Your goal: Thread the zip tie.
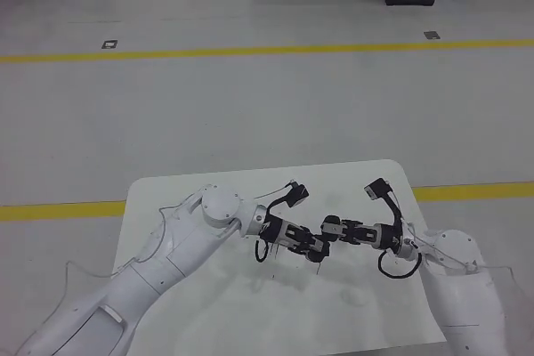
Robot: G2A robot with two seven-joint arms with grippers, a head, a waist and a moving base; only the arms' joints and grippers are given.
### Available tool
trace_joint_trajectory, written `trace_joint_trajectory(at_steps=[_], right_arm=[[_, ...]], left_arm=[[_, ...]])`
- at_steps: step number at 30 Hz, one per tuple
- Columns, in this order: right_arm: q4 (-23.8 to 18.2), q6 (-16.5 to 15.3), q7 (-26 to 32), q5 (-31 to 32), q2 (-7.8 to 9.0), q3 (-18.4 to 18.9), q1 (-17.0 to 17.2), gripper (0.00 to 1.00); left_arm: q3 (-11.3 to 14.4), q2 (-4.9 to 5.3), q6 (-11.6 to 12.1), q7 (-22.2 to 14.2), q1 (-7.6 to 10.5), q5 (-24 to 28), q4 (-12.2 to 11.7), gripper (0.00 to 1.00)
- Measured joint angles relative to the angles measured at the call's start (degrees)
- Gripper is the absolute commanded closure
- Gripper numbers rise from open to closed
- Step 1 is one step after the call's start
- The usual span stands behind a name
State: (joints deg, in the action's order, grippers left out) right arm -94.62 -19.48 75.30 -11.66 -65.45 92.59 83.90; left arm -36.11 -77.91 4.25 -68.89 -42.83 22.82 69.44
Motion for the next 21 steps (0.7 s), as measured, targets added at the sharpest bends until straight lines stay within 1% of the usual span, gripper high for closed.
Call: trace_joint_trajectory(at_steps=[8,13,19,21], right_arm=[[-0.4,0.0,0.4,0.8,0.01,-0.2,0.0,0.86],[-0.7,0.0,0.5,1.5,0.04,-0.4,0.1,0.89],[-1.2,0.0,0.6,2.5,0.12,-0.5,0.3,0.95],[-1.4,0.0,0.6,2.8,0.14,-0.5,0.4,0.94]], left_arm=[[0.5,0.08,-0.4,0.1,0.21,0.0,0.0,1.0],[0.9,0.07,-0.7,0.0,0.43,-0.1,-0.1,1.0],[1.2,0.12,-1.0,0.0,0.59,-0.2,-0.2,1.0],[1.4,0.15,-1.1,0.1,0.59,-0.2,-0.1,1.0]])
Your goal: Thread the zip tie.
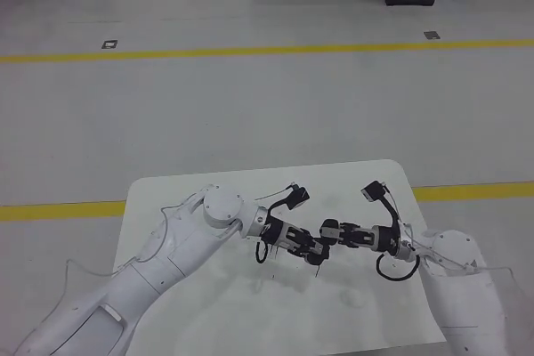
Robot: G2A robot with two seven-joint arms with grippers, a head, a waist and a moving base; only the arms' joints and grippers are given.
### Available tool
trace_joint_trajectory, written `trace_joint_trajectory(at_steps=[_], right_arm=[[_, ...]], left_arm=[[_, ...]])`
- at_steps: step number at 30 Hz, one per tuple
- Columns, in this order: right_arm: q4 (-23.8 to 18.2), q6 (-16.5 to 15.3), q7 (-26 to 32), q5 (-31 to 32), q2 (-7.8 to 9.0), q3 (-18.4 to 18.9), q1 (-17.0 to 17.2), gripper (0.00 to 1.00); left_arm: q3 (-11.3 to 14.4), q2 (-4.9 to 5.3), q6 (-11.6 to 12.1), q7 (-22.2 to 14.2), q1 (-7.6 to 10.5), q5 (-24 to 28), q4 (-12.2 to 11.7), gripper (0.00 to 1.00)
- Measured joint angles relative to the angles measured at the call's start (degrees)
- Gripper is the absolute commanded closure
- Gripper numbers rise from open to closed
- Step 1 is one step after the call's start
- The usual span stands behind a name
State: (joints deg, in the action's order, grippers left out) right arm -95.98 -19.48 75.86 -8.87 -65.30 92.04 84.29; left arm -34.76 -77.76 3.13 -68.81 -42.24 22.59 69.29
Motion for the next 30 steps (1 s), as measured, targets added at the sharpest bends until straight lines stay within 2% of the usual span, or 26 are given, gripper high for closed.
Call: trace_joint_trajectory(at_steps=[3,6,30], right_arm=[[-0.1,0.0,-0.1,0.0,0.03,0.0,0.1,0.94],[-0.2,0.0,0.0,0.4,0.08,-0.1,0.1,1.0],[-0.8,0.0,-0.8,1.7,0.54,-0.2,0.4,1.0]], left_arm=[[0.2,0.03,-0.1,0.1,0.0,0.0,0.1,1.0],[0.4,0.05,-0.4,0.1,0.05,-0.1,0.1,1.0],[1.8,0.04,-1.7,0.4,0.95,-0.5,-0.4,1.0]])
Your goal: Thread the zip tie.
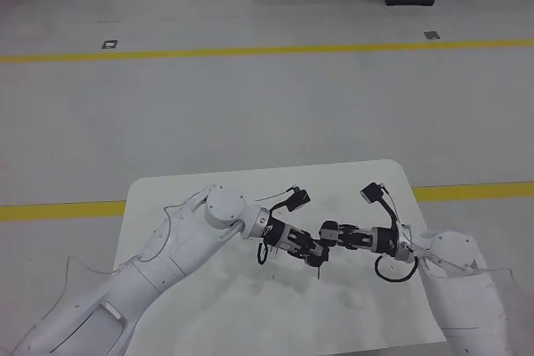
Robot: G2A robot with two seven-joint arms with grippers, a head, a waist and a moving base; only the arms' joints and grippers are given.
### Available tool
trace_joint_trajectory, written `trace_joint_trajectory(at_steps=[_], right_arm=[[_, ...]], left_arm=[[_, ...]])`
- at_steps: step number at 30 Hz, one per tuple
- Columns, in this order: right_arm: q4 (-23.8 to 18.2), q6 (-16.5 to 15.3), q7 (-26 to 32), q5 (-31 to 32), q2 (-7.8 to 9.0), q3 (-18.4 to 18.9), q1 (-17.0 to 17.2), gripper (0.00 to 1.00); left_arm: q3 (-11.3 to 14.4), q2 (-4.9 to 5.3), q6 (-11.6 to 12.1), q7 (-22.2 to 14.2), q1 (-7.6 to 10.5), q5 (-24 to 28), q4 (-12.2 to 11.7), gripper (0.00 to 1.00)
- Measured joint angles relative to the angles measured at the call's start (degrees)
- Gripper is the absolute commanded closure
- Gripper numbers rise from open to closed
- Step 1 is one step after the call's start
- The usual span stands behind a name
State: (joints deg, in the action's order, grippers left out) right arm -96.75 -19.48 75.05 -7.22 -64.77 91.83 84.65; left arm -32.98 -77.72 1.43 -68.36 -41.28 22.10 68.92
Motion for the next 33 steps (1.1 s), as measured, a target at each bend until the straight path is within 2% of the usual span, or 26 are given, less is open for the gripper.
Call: trace_joint_trajectory(at_steps=[26,27,29,33], right_arm=[[0.2,0.0,-1.2,0.6,0.49,-0.3,-0.3,1.0],[0.2,0.0,-1.2,0.5,0.51,-0.4,-0.3,1.0],[0.3,0.0,-1.2,0.5,0.55,-0.4,-0.4,1.0],[0.3,0.0,-1.2,0.5,0.62,-0.5,-0.4,1.0]], left_arm=[[0.5,0.14,0.0,0.1,0.42,0.5,-0.4,1.0],[0.6,0.15,0.0,0.2,0.43,0.5,-0.4,0.97],[0.6,0.17,0.0,0.3,0.43,0.5,-0.4,0.78],[0.6,0.22,-0.1,0.4,0.44,0.6,-0.3,0.67]])
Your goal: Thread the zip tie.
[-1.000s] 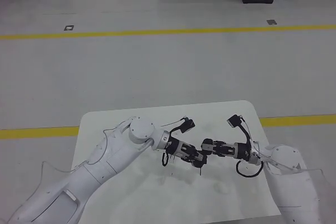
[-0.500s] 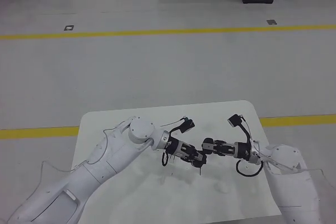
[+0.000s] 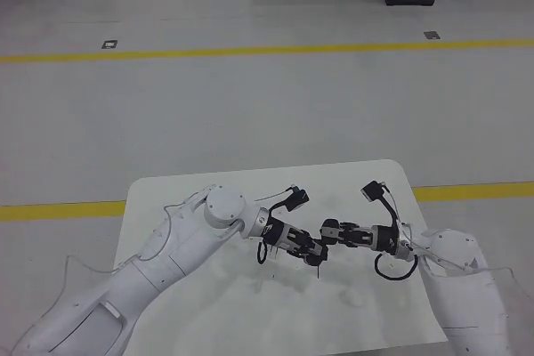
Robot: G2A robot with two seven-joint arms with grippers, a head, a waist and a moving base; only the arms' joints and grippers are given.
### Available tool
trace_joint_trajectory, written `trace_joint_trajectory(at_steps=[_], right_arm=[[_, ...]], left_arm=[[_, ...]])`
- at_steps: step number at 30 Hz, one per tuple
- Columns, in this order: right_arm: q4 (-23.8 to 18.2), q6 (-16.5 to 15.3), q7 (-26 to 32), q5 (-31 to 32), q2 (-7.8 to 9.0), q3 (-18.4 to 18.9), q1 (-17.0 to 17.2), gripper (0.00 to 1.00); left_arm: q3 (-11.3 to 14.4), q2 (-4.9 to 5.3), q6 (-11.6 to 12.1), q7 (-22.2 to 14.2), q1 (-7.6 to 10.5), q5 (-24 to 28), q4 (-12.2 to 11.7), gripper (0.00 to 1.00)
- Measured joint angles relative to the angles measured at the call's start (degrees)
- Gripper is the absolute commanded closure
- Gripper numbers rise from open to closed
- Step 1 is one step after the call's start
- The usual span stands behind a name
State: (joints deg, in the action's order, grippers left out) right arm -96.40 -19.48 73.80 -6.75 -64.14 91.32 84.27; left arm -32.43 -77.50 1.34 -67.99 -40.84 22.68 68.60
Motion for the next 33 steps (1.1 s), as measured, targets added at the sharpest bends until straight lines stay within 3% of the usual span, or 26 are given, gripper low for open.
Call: trace_joint_trajectory(at_steps=[4,11,18,29,32,33], right_arm=[[0.1,0.0,-0.1,-0.1,0.07,0.0,0.1,1.0],[0.2,0.0,-0.4,-0.2,0.18,0.0,0.2,1.0],[1.1,0.0,-1.7,-0.3,0.29,0.6,0.0,1.0],[2.0,0.0,-3.5,-0.4,0.46,1.9,-0.1,1.0],[2.1,0.0,-3.8,-0.3,0.48,2.0,0.0,1.0],[2.1,0.0,-3.9,-0.3,0.49,1.9,0.0,1.0]], left_arm=[[0.0,0.03,-0.1,0.0,0.01,0.1,0.0,0.59],[0.2,0.03,-0.1,0.1,0.13,0.3,-0.2,0.62],[0.3,0.02,-0.2,0.1,0.2,0.5,-0.4,0.78],[0.4,0.14,-0.2,-0.1,0.14,0.8,-0.3,0.83],[0.4,0.16,-0.2,-0.1,0.15,0.9,-0.3,1.0],[0.4,0.17,-0.2,-0.1,0.14,0.9,-0.3,1.0]])
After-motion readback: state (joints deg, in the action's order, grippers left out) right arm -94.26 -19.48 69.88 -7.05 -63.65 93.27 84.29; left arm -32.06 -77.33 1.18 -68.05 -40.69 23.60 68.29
